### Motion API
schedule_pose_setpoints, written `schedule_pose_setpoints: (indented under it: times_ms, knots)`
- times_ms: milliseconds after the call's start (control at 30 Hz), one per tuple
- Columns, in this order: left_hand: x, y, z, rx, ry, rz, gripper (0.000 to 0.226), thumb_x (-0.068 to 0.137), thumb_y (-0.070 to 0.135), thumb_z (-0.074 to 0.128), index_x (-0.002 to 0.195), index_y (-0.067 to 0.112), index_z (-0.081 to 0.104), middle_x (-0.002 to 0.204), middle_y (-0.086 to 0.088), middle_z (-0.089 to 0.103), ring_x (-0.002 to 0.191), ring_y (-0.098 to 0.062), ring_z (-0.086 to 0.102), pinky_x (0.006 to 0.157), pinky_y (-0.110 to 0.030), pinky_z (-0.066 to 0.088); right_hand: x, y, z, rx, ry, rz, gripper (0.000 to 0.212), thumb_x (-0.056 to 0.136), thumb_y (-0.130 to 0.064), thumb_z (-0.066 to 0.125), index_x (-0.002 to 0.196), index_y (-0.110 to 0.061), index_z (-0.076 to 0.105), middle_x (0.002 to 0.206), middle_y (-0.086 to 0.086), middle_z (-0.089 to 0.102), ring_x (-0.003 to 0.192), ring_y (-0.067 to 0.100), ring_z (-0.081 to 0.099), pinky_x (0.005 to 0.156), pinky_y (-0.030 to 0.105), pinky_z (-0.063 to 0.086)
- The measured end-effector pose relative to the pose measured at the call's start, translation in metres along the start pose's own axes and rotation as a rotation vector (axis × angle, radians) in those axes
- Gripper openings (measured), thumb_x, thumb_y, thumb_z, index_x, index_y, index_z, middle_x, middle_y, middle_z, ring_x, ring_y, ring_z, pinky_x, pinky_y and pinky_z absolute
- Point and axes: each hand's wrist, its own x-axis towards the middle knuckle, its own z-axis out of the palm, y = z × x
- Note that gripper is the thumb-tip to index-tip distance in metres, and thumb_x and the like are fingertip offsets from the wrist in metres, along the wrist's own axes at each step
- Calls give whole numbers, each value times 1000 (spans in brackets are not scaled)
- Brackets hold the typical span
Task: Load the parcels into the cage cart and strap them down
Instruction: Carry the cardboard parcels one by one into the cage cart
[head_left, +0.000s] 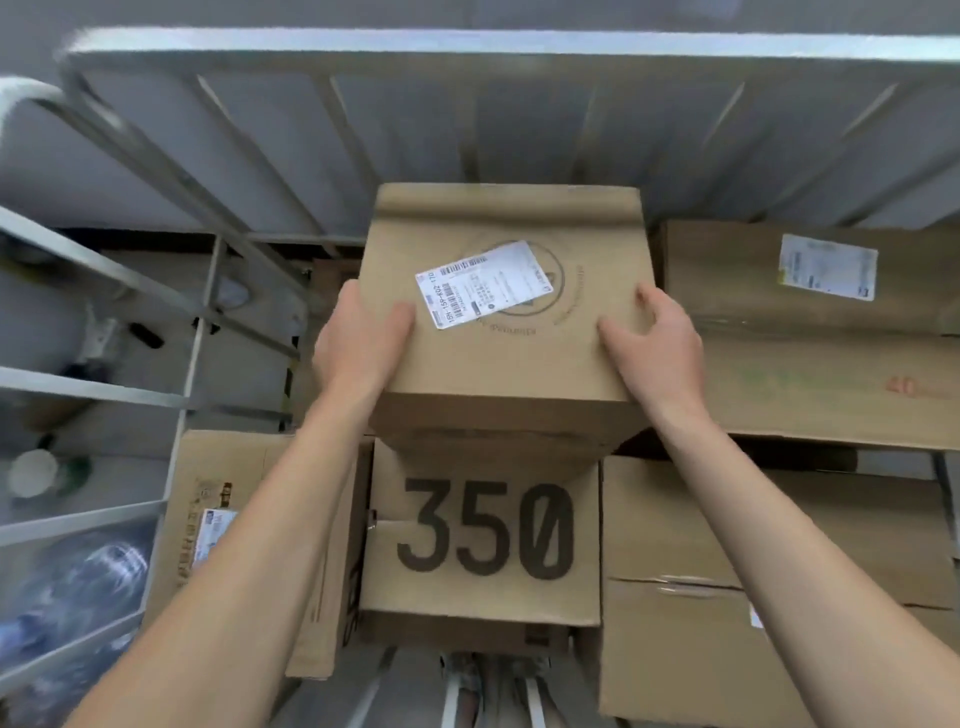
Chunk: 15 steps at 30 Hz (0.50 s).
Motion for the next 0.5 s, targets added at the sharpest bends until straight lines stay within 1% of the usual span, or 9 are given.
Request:
schedule_pose_setpoints:
  times_ms: [67,133,167,267,300,333,400,433,500]
  knots:
    - [21,7,3,5,-17,-4,31,83,44,55,106,22,54,106,3,63,100,-29,57,79,-36,36,18,-7,5,-9,29,-9,58,89,-35,64,143,-19,51,136,-5,59,126,17,52,88,23,33]
    - [33,10,7,-6,-22,2,33,82,43,55,108,24,53,103,7,60,96,-27,54,78,-35,35,26,-8,6,14,58,-21,51,87,-32,64,136,-19,56,125,-5,63,121,19,54,86,23,33]
    - [36,11,10,-26,-26,9,32,82,43,56,109,26,53,101,10,58,94,-25,52,78,-35,35,28,-7,6,14,65,-28,53,87,-31,63,138,-17,54,129,-3,61,123,19,53,88,23,32]
    - [35,10,20,-106,-42,24,29,80,42,58,107,33,50,93,20,56,93,-20,55,72,-33,36,33,3,6,3,60,-39,64,90,-29,63,149,-15,43,152,0,44,136,15,42,99,20,27]
    - [33,9,25,-122,-62,33,29,81,41,59,108,33,49,97,21,58,95,-19,57,72,-32,39,34,9,7,4,43,-31,66,91,-28,63,152,-16,40,156,0,39,140,15,38,103,22,27]
    - [30,5,32,-130,-95,42,30,84,39,61,110,32,48,104,17,60,100,-20,59,76,-32,42,33,17,8,-1,19,-13,66,92,-28,63,153,-17,38,158,1,35,143,16,35,107,25,26]
    - [21,-5,46,-137,-161,45,34,88,35,63,118,29,48,122,7,62,111,-22,60,92,-37,47,28,34,11,-25,-30,37,66,95,-27,61,155,-20,34,161,1,29,146,18,31,112,31,26]
    - [17,-9,52,-143,-178,49,39,89,34,63,125,27,48,128,4,60,115,-23,59,97,-39,47,24,42,13,-33,-44,57,66,96,-28,60,156,-22,32,162,0,27,147,18,28,112,32,26]
    - [12,-13,60,-149,-181,74,48,91,33,62,135,28,45,134,3,56,114,-19,57,97,-37,45,17,57,17,-42,-37,71,65,98,-31,57,156,-26,29,163,-1,23,148,17,25,107,27,24]
